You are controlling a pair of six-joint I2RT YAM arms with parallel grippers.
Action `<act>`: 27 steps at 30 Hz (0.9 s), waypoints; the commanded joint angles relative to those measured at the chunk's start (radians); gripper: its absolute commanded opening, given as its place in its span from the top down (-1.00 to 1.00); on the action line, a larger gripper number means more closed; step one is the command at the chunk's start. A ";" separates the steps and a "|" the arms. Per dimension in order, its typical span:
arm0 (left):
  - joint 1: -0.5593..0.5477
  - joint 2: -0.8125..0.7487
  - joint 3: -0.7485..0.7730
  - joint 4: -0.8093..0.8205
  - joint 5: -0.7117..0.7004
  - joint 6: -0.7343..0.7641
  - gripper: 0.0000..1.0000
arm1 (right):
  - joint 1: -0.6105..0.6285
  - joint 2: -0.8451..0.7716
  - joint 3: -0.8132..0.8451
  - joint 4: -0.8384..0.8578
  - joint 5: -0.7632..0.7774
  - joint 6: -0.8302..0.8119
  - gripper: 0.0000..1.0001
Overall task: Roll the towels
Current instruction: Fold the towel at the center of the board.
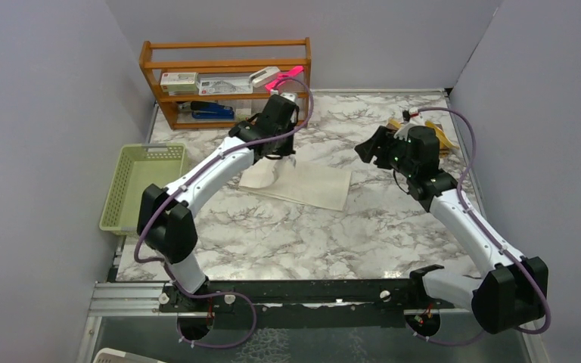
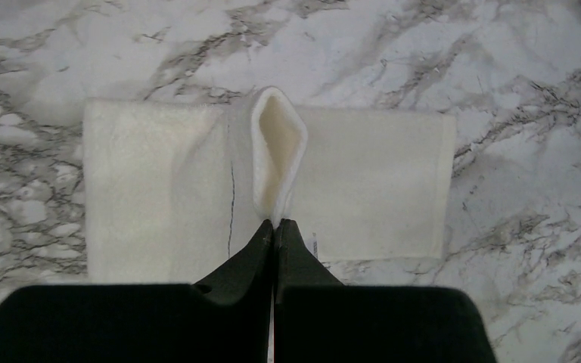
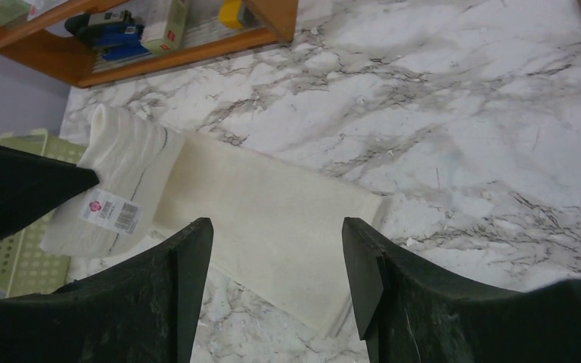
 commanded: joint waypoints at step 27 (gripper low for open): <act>-0.227 0.306 0.251 0.030 0.009 -0.124 1.00 | -0.021 -0.018 -0.114 -0.041 0.081 -0.020 -0.31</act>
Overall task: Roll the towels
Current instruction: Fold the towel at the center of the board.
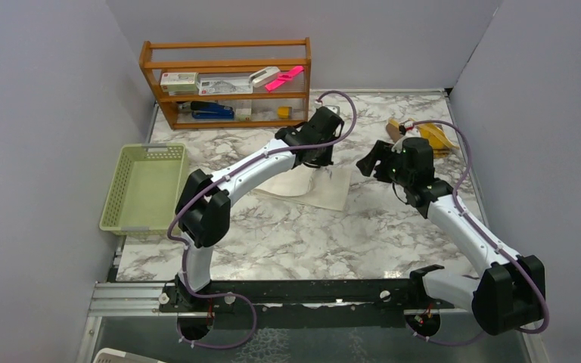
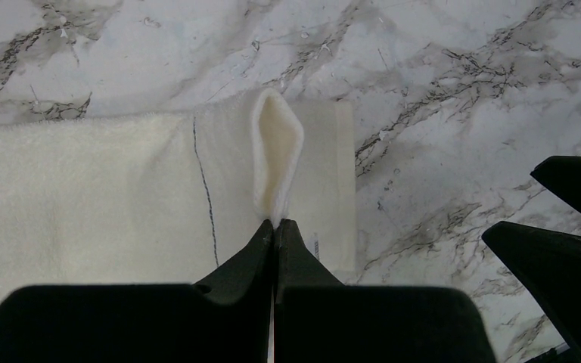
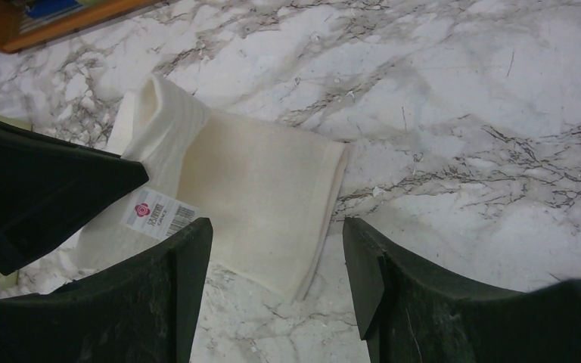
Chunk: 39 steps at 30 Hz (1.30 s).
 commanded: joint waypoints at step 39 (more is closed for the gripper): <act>-0.021 0.068 -0.099 0.305 0.189 -0.183 1.00 | -0.009 0.013 -0.081 0.052 0.037 -0.010 -0.30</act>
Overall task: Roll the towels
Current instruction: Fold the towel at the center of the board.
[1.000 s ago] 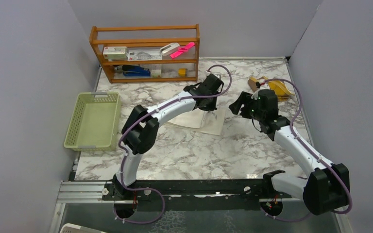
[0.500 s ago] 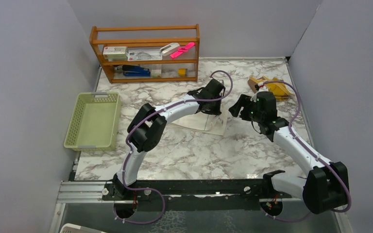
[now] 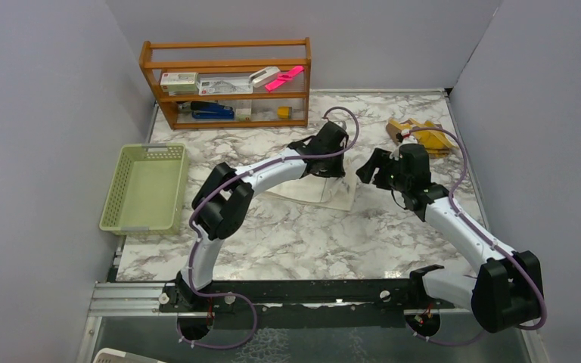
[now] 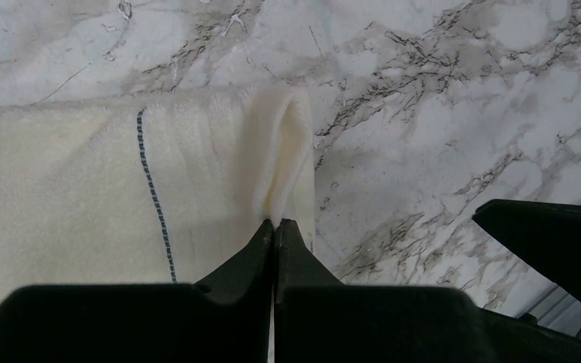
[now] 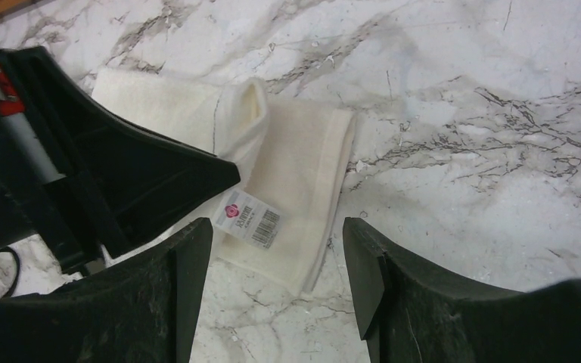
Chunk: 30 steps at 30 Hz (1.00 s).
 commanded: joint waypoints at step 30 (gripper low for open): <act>-0.005 -0.039 -0.102 0.252 0.097 -0.083 0.21 | -0.005 0.009 -0.037 0.050 0.040 -0.014 -0.30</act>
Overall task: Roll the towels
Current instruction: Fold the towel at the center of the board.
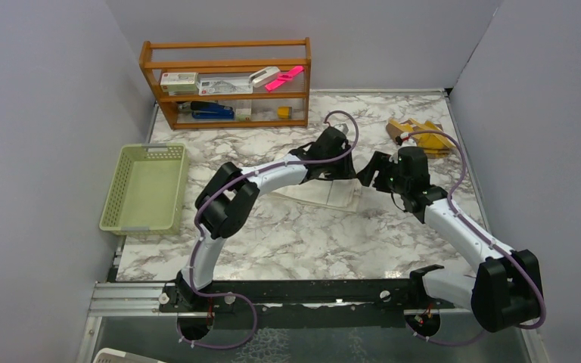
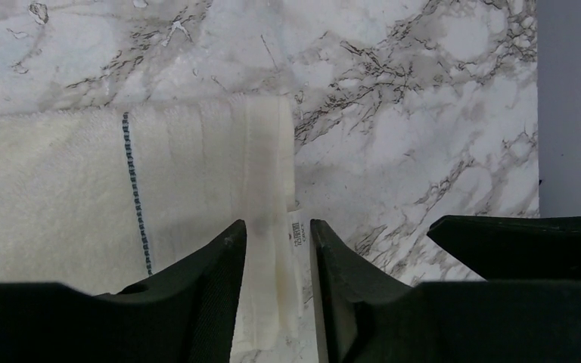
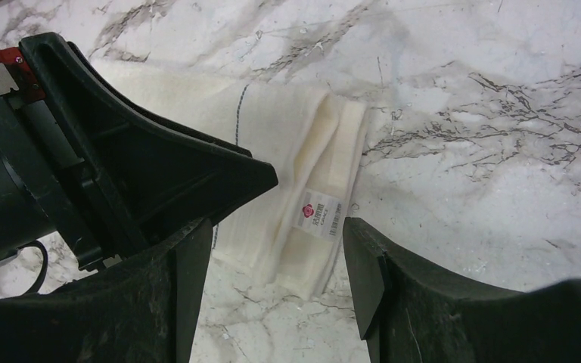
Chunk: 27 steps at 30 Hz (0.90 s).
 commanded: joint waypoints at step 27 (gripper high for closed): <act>0.252 -0.405 -0.551 0.157 0.018 0.069 0.14 | -0.004 0.328 0.007 0.208 -0.271 -0.032 0.05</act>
